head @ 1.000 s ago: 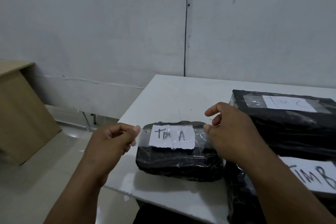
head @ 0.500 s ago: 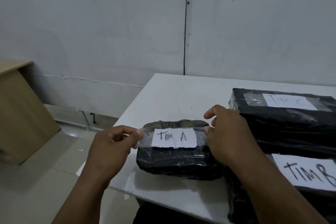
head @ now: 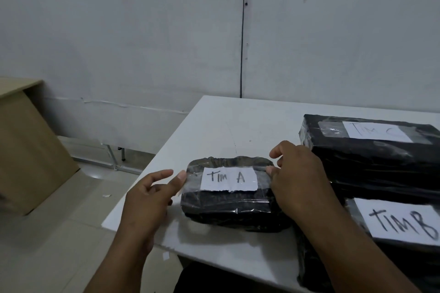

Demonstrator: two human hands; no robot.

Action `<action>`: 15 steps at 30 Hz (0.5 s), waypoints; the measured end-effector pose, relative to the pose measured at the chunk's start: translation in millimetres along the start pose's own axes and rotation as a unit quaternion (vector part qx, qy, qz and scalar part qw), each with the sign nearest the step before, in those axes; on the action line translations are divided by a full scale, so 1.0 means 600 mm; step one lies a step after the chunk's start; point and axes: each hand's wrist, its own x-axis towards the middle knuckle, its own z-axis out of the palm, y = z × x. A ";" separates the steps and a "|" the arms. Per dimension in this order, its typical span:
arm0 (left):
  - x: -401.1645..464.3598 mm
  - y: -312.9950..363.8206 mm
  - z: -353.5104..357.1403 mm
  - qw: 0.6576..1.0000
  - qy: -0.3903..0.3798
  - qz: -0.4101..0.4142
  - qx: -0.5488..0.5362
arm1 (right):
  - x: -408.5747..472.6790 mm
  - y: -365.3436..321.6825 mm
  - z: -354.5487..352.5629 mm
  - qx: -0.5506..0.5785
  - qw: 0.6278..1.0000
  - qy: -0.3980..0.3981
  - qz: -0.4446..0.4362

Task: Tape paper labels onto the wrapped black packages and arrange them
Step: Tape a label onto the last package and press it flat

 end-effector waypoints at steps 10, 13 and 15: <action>-0.015 0.010 -0.001 0.975 0.143 0.133 0.107 | -0.015 -0.002 0.009 -0.027 0.998 0.057 -0.031; -0.053 0.030 0.010 0.921 0.118 0.315 0.195 | -0.015 -0.002 0.010 -0.034 0.995 0.077 -0.055; -0.077 0.027 0.026 0.874 0.030 0.407 0.265 | -0.019 -0.005 0.011 -0.039 0.988 0.118 -0.095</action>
